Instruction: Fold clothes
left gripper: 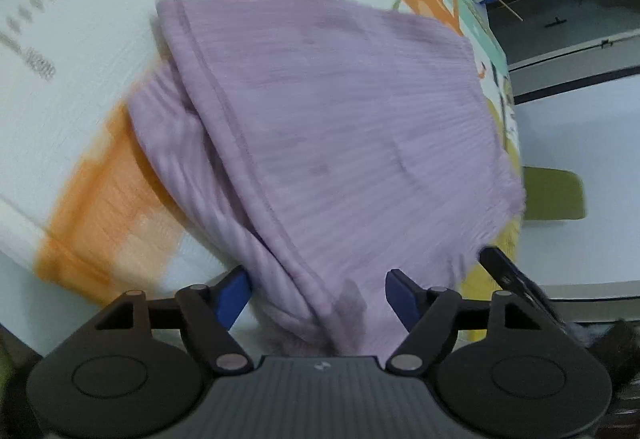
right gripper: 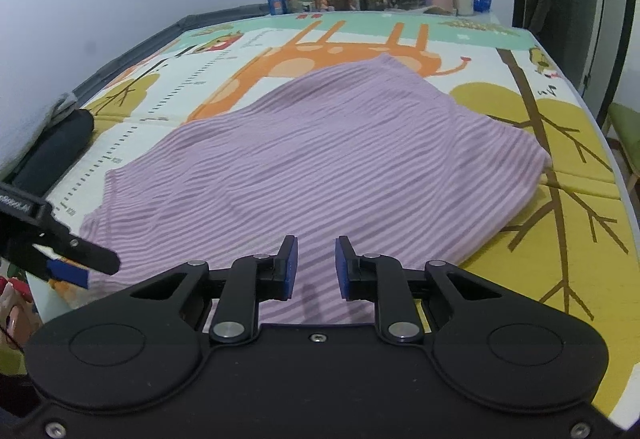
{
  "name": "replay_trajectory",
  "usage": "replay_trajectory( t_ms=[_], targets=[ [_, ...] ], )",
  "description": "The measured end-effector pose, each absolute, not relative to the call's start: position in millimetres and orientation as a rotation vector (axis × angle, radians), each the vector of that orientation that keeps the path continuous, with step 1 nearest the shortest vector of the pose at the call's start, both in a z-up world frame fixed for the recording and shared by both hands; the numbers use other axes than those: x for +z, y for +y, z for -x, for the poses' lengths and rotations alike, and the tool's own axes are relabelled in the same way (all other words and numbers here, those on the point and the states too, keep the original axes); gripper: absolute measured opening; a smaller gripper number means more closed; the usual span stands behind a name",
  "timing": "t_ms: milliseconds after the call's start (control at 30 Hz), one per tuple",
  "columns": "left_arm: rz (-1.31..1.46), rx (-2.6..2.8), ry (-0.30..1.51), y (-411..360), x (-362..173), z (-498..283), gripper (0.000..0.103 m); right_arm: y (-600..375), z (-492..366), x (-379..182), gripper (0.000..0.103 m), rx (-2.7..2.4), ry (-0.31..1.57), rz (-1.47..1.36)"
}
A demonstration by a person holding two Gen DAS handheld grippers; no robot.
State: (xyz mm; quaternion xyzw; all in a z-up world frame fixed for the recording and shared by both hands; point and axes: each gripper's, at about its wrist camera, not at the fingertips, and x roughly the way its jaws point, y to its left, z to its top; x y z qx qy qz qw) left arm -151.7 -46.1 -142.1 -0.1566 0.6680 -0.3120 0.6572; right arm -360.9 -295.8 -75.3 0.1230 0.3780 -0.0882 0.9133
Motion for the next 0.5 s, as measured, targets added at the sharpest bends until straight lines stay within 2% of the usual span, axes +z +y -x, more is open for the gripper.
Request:
replay_trajectory(
  t_ms=[133, 200, 267, 333, 500],
  targets=[
    [0.415, -0.646, 1.516, -48, -147, 152, 0.074, -311, 357, -83, 0.019, -0.191, 0.780, -0.270],
    [0.431, -0.617, 1.505, -48, -147, 150, 0.067, -316, 354, -86, 0.019, -0.192, 0.779, -0.279],
    [0.433, -0.586, 1.496, -47, -148, 148, 0.046, -320, 350, -89, 0.019, -0.188, 0.773, -0.295],
    [0.451, -0.566, 1.499, -47, -152, 145, 0.033, -323, 344, -91, 0.019, -0.174, 0.769, -0.304],
    [0.464, -0.543, 1.484, -47, -154, 142, 0.029, -323, 329, -96, 0.019, -0.153, 0.759, -0.308]
  ],
)
